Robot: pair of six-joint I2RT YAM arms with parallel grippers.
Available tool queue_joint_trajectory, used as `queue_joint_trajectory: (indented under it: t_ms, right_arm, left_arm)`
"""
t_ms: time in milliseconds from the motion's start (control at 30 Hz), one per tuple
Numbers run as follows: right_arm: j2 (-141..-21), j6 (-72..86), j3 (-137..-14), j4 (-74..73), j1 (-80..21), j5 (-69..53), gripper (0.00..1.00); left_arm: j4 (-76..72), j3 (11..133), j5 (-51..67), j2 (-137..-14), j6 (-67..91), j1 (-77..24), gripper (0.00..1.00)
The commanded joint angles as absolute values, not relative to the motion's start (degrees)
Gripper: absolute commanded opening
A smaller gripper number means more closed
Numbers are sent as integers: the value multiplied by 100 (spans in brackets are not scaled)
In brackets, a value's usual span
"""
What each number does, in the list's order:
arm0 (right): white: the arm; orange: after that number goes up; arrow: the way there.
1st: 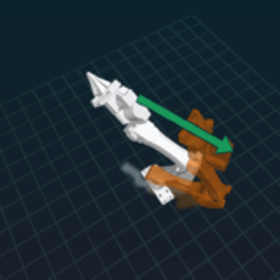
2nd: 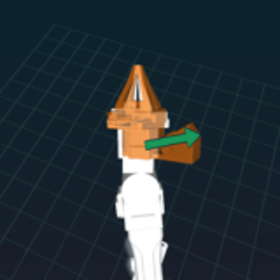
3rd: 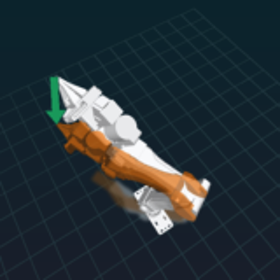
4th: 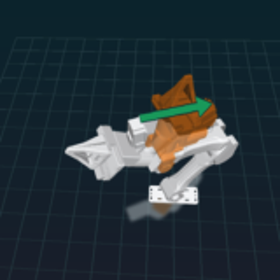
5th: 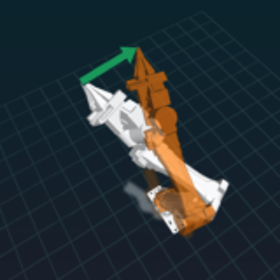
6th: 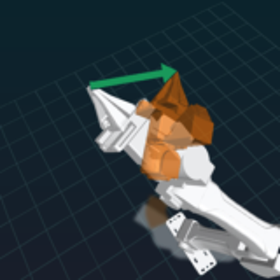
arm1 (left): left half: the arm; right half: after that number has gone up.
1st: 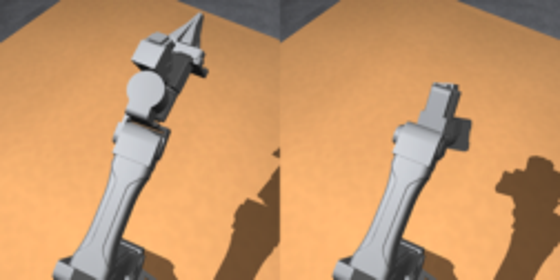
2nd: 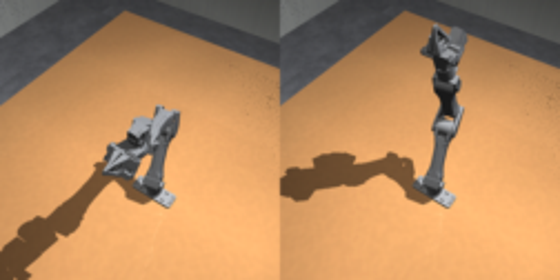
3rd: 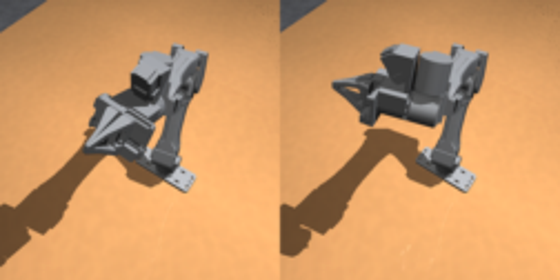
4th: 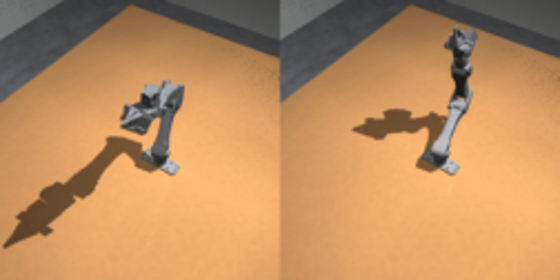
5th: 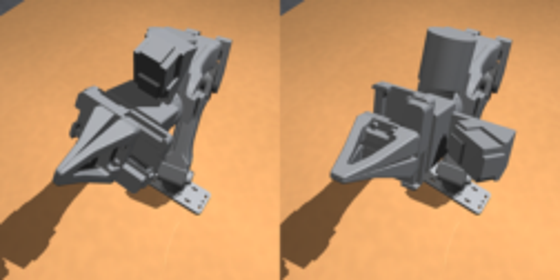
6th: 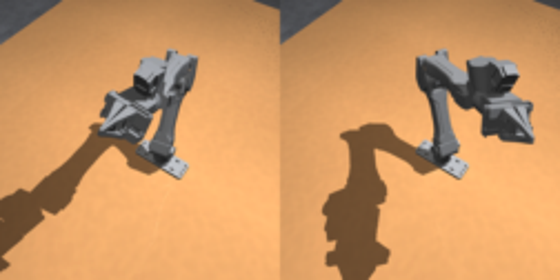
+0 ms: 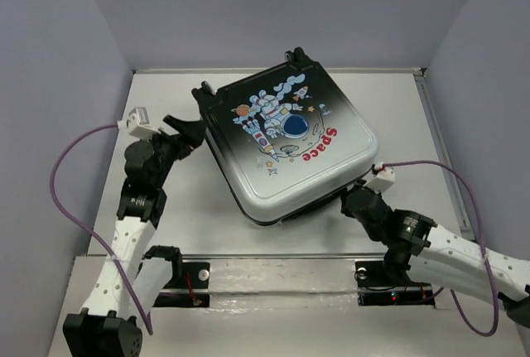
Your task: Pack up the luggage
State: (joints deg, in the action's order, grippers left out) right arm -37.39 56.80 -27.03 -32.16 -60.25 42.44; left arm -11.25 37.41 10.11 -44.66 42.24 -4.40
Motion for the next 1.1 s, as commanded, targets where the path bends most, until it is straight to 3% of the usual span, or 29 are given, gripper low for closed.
queue_joint_trajectory:
  t_ms: [0, 267, 600, 733, 867, 1067]
  right_arm:
    - [-3823, 4300, -3094, -2184, -5030, 4020, 7]
    - [-4710, 3077, -2866, -152, -2350, 1558, 7]
    - [-6941, 2154, -4366, 1353, -801, -1367, 7]
    - [-7182, 1907, -4826, 1248, -747, -1959, 10]
    - [-6401, 2187, -3951, 949, -808, -2582, 20]
    - [-4958, 2364, -2673, 835, -2309, -2426, 39]
  left_arm:
    - [-888, 2842, 1133, -3791, 4078, -668, 97]
    - [-299, 2005, 1292, -2936, 4315, -1195, 94]
    - [-597, 1327, 449, -3005, 4640, -2590, 93]
    - [-773, 1388, -333, -3278, 4658, -3514, 91]
    - [-1528, 1389, -527, -3717, 4501, -4340, 89]
    - [-2004, 1678, -562, -4482, 4061, -4781, 87]
